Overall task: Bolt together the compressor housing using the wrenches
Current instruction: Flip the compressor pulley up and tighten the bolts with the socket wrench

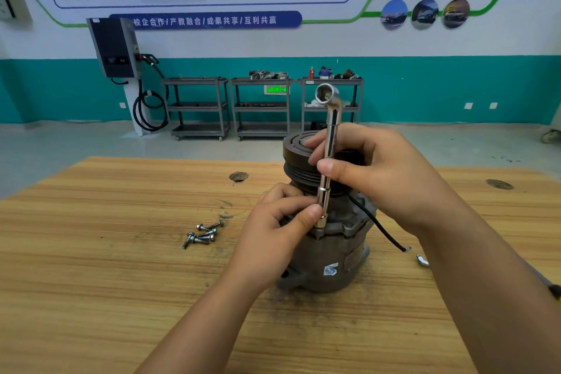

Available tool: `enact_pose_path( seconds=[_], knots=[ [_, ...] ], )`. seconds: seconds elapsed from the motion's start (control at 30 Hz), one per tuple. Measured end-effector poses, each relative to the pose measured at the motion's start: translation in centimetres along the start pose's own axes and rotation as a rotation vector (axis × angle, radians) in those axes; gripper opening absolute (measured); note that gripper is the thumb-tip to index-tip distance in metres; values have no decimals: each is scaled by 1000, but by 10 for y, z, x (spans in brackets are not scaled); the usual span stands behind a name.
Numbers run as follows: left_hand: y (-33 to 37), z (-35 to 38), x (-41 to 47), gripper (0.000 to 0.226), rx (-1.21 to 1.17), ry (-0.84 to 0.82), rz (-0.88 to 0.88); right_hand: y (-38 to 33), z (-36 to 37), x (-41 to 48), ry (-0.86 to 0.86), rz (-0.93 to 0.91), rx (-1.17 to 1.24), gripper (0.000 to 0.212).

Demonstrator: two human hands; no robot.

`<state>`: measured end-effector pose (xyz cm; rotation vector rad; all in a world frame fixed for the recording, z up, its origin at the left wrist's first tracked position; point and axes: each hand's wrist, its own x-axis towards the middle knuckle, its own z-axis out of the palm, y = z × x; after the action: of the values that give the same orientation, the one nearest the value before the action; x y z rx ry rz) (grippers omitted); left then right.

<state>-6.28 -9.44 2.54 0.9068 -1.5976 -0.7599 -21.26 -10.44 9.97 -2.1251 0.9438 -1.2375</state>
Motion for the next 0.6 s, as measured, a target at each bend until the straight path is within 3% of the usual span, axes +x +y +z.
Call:
enact_pose_path(
  seconds=[0.13, 0.27, 0.37, 0.47, 0.6],
  knots=[
    [0, -1, 0, 16, 3, 18, 24, 0, 6, 1, 70, 42, -14, 9],
    [-1, -1, 0, 7, 38, 22, 30, 0, 12, 1, 133, 32, -41, 13],
    [-1, -1, 0, 20, 16, -3, 11, 0, 7, 0, 80, 13, 4, 11],
    [-1, -1, 0, 26, -1, -18, 2, 1, -2, 0, -6, 1, 32, 25],
    [-1, -1, -1, 12, -31, -1, 4, 2, 0, 0, 26, 21, 28, 16]
  ],
)
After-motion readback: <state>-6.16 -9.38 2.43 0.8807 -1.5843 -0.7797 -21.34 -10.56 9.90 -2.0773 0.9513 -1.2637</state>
